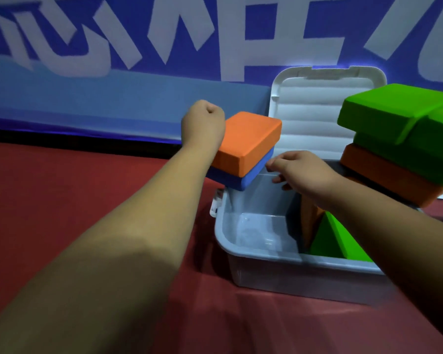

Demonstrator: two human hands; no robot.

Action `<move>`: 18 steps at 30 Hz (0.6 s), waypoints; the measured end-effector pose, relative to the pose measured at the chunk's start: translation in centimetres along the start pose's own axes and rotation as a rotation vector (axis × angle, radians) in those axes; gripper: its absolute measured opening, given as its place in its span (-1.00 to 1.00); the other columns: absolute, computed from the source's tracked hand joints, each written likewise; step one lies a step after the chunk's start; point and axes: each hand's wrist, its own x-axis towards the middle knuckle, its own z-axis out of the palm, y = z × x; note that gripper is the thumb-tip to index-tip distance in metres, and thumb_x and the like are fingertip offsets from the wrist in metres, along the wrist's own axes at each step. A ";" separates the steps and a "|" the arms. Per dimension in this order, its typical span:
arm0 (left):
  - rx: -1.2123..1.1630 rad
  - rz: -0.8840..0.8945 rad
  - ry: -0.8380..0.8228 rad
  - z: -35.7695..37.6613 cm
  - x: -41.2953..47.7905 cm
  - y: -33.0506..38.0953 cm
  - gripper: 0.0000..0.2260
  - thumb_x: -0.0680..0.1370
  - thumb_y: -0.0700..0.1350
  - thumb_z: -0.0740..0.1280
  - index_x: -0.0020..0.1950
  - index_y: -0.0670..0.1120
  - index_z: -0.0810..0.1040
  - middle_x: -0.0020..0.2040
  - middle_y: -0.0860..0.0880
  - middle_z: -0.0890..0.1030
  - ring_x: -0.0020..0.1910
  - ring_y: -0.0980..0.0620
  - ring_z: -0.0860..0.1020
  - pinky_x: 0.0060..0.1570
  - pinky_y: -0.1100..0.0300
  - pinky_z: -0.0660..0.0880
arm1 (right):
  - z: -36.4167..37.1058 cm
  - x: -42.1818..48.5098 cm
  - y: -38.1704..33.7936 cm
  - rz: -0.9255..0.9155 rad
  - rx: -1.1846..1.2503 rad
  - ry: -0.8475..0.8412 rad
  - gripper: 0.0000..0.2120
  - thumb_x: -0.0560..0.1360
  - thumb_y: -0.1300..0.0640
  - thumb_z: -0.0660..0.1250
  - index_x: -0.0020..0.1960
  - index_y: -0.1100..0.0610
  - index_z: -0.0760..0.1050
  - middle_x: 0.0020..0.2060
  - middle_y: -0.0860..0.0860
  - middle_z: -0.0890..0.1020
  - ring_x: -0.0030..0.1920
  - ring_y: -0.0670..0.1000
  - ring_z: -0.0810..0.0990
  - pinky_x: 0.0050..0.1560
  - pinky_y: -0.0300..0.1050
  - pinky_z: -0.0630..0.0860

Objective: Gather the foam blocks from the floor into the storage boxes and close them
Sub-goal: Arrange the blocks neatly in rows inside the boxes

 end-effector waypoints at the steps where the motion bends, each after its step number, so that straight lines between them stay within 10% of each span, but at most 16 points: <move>1: 0.056 0.005 0.034 -0.4 0.0 -0.9 -0.78 0.60 -0.06 0.22 0.05 -0.04 0.66 0.03 0.03 0.68 0.06 -0.07 0.59 -0.01 0.11 0.48 | 0.7 0.1 -0.7 0.001 0.026 -0.015 -0.75 0.54 -0.04 0.36 0.03 0.12 0.68 -0.01 0.00 0.74 -0.08 -0.01 0.75 0.01 0.04 0.66; 8: 0.036 -0.292 -0.263 0.5 0.6 -4.8 -0.39 0.72 0.22 -0.02 0.51 -0.22 0.40 0.52 -0.24 0.42 0.48 -0.21 0.41 0.36 -0.01 0.32 | 4.1 -0.1 -2.4 0.093 0.046 -0.050 -0.70 0.56 -0.27 0.31 0.01 -0.04 0.53 0.01 -0.02 0.62 0.01 0.07 0.71 0.12 0.11 0.66; 13: -0.020 -0.208 -0.194 0.9 0.3 -6.2 -0.47 0.73 0.15 -0.02 0.29 -0.19 0.56 0.32 -0.18 0.58 0.29 -0.18 0.51 0.08 0.08 0.28 | 4.9 0.5 -1.3 0.233 0.272 -0.023 -0.29 0.42 -0.44 0.37 0.34 0.04 0.51 0.13 0.03 0.65 0.06 0.10 0.70 0.13 0.06 0.64; 18: -0.129 -0.242 -0.247 1.6 0.7 -8.2 -0.64 0.56 0.11 0.19 -0.15 -0.12 0.62 -0.07 -0.15 0.68 -0.07 -0.23 0.60 -0.06 0.01 0.48 | 5.3 0.6 0.7 0.257 0.350 0.045 -0.40 0.41 -0.27 0.47 0.27 0.12 0.55 0.10 0.10 0.66 0.02 0.15 0.71 0.04 0.06 0.65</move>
